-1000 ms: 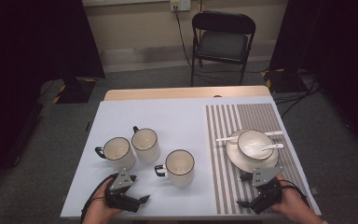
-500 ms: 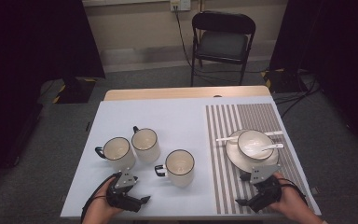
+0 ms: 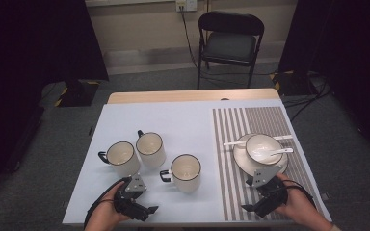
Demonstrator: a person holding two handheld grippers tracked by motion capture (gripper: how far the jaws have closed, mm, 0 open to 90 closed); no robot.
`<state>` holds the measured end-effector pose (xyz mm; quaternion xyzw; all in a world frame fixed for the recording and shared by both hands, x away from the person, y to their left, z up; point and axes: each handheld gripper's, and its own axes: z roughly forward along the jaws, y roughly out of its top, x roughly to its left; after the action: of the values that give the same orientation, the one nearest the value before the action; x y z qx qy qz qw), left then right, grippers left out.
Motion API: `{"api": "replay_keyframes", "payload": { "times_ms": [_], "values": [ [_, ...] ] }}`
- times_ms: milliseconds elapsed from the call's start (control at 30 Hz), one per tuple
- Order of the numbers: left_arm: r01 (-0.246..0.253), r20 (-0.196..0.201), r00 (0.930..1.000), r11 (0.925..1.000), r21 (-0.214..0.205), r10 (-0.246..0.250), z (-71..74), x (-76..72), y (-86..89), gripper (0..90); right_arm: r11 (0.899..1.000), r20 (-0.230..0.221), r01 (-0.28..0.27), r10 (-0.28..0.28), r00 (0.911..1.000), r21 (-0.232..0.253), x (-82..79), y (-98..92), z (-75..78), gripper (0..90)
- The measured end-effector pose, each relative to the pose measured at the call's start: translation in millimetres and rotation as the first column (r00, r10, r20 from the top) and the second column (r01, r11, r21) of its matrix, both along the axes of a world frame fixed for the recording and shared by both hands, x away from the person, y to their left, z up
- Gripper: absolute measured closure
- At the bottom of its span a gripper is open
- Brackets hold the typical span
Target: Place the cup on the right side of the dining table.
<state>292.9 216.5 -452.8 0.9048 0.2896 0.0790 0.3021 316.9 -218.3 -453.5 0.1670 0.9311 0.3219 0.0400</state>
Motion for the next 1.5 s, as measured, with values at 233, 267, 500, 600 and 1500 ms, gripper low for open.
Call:
{"api": "replay_keyframes", "payload": {
  "times_ms": [233,267,500,600,1500],
  "values": [
    [0.024,-0.008,0.9997,0.9996,0.017,-0.023,6.3,4.1,-7.1,15.0,1.0,-0.002,-0.001,0.001,1.0,-0.017,5.6,7.5,5.6,14.4],
    [0.026,-0.01,0.9996,0.9995,0.02,-0.026,8.0,5.4,-8.2,15.0,1.0,0.003,-0.004,0.004,1.0,-0.024,6.4,9.2,6.4,14.4],
    [0.034,-0.016,0.9993,0.9989,0.031,-0.034,13.5,9.5,-11.2,15.2,0.999,0.008,-0.007,0.007,0.9999,-0.036,12.5,20.0,11.7,14.1],
    [0.031,-0.024,0.9992,0.9993,0.02,-0.031,16.3,13.3,-11.9,15.2,0.999,0.01,-0.001,0.002,0.9999,-0.049,17.9,24.8,16.3,13.8],
    [0.063,-0.033,0.9975,0.9976,0.03,-0.062,30.3,26.7,-26.4,15.4,0.994,0.028,-0.018,0.021,0.9994,-0.106,45.1,49.0,45.1,13.6]
  ]
}}
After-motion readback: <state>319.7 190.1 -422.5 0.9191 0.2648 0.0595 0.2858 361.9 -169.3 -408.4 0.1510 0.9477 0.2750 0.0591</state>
